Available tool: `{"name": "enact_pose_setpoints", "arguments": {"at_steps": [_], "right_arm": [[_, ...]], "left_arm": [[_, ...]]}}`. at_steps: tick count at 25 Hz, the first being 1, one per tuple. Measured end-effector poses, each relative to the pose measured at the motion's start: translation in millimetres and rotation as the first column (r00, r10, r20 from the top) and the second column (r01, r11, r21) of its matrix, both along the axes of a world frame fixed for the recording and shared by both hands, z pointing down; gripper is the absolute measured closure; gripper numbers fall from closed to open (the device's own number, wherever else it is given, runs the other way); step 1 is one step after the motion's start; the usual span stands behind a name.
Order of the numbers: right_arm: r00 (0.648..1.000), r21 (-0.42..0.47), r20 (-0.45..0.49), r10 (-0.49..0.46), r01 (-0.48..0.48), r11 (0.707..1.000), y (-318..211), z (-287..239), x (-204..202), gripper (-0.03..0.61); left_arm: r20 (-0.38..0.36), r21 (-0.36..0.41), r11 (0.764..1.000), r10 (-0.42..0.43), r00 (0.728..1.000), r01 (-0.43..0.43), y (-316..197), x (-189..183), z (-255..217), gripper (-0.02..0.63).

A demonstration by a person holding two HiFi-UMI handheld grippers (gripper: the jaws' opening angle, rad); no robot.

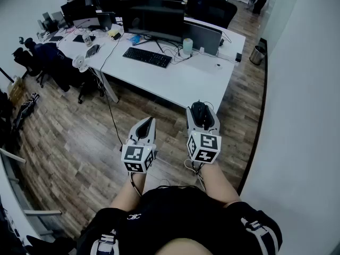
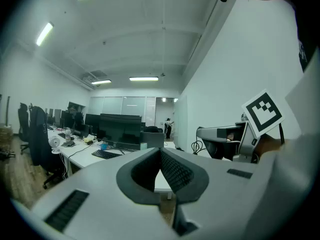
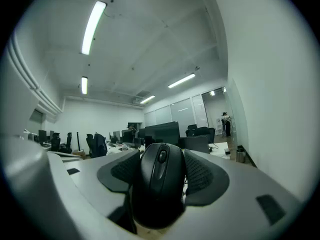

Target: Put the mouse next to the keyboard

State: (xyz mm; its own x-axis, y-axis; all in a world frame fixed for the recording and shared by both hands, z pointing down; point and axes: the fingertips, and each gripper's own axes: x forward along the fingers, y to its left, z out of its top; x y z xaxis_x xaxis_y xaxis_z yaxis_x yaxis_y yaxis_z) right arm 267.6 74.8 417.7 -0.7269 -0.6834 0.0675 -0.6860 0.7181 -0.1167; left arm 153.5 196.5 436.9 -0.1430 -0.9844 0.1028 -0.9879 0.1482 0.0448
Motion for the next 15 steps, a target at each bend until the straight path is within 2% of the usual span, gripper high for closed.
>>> {"name": "enact_pose_setpoints", "arguments": {"at_steps": [7, 15], "right_arm": [[1.000, -0.004, -0.015, -0.001, 0.001, 1.000, 2.5, 2.9, -5.1, 0.281], [1.000, 0.001, -0.019, -0.020, 0.020, 1.000, 5.3, 3.8, -30.8, 0.279]], "left_arm": [[0.009, 0.028, 1.000, 0.002, 1.000, -0.002, 2.0, -4.8, -13.1, 0.600], [0.011, 0.040, 0.999, 0.004, 1.000, -0.004, 0.1, -26.7, -13.6, 0.600]]}}
